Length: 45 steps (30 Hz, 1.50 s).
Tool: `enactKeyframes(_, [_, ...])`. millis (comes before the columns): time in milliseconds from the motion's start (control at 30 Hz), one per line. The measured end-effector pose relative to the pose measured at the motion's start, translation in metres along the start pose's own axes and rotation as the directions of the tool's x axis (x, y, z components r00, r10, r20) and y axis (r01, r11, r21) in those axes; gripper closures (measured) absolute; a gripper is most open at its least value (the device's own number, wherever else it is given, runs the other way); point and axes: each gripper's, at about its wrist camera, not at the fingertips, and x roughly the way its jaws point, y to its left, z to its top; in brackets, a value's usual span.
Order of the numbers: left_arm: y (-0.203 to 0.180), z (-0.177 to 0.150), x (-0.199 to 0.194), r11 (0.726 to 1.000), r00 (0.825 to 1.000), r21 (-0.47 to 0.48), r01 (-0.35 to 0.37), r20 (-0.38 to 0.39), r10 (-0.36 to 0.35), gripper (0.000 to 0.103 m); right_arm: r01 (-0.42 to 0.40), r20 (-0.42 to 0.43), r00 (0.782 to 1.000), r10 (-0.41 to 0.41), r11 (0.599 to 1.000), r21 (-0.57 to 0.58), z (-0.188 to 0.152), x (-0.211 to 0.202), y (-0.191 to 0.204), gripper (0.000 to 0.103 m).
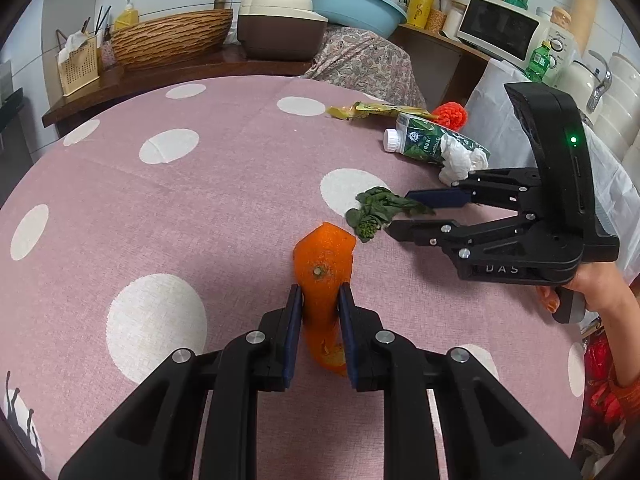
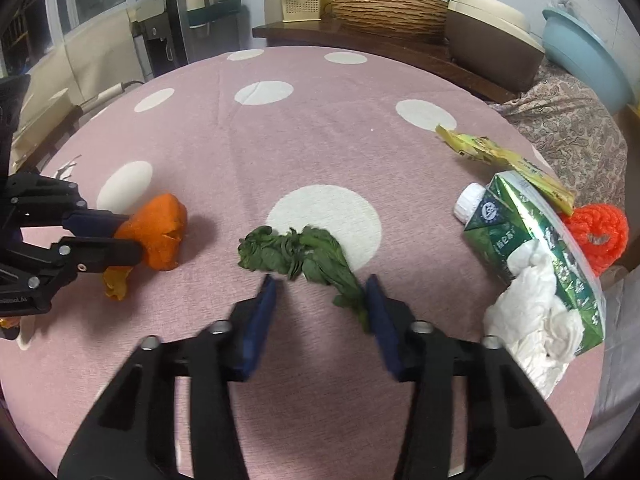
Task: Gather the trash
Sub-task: 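Grasp the green leafy stem with the right tool while the left tool holds the peel, then carry the green stem over the bin and open the right tool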
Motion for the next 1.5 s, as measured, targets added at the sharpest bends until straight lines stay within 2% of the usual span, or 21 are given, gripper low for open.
enactKeyframes(100, [0.000,-0.002,0.000,1.000,1.000,-0.005,0.003,0.002,-0.003,0.084,0.000,-0.005,1.000,0.000,1.000,-0.011,-0.004,-0.004,0.009,0.084])
enactKeyframes(167, [0.000,-0.003,-0.001,1.000,1.000,-0.008,0.005,0.003,-0.005,0.084,0.001,-0.003,1.000,-0.001,1.000,-0.019,-0.009,-0.007,0.015,0.087])
enactKeyframes(300, [-0.003,-0.006,-0.003,1.000,1.000,-0.008,0.010,0.002,-0.010,0.084,0.010,0.011,1.000,-0.010,1.000,0.006,-0.025,-0.017,0.022,0.089])
enactKeyframes(500, [-0.014,-0.011,-0.006,1.000,1.000,0.007,0.024,-0.005,-0.024,0.084,-0.011,0.046,0.999,0.005,0.993,0.114,-0.050,-0.041,0.018,0.093])
enactKeyframes(667, [-0.036,-0.013,-0.008,0.998,0.998,0.040,0.056,-0.007,-0.056,0.084,0.019,0.101,0.994,-0.037,0.985,0.170,-0.077,-0.075,0.017,0.094])
enactKeyframes(900, [-0.090,-0.008,-0.006,0.984,0.992,0.128,0.125,-0.008,-0.125,0.084,0.039,0.225,0.968,-0.107,0.956,0.290,-0.126,-0.140,0.003,0.094])
enactKeyframes(1067, [-0.134,0.001,0.002,0.965,0.982,0.182,0.187,-0.013,-0.188,0.084,0.090,0.268,0.945,-0.189,0.935,0.343,-0.158,-0.183,-0.007,0.094])
enactKeyframes(1300, [-0.190,0.012,0.019,0.933,0.959,0.220,0.284,-0.053,-0.279,0.084,0.161,0.264,0.918,-0.295,0.889,0.430,-0.198,-0.224,-0.046,0.094])
enactKeyframes(1500, [-0.239,0.028,0.031,0.910,0.947,0.264,0.321,-0.065,-0.316,0.084,0.231,0.224,0.891,-0.396,0.819,0.525,-0.230,-0.248,-0.098,0.094])
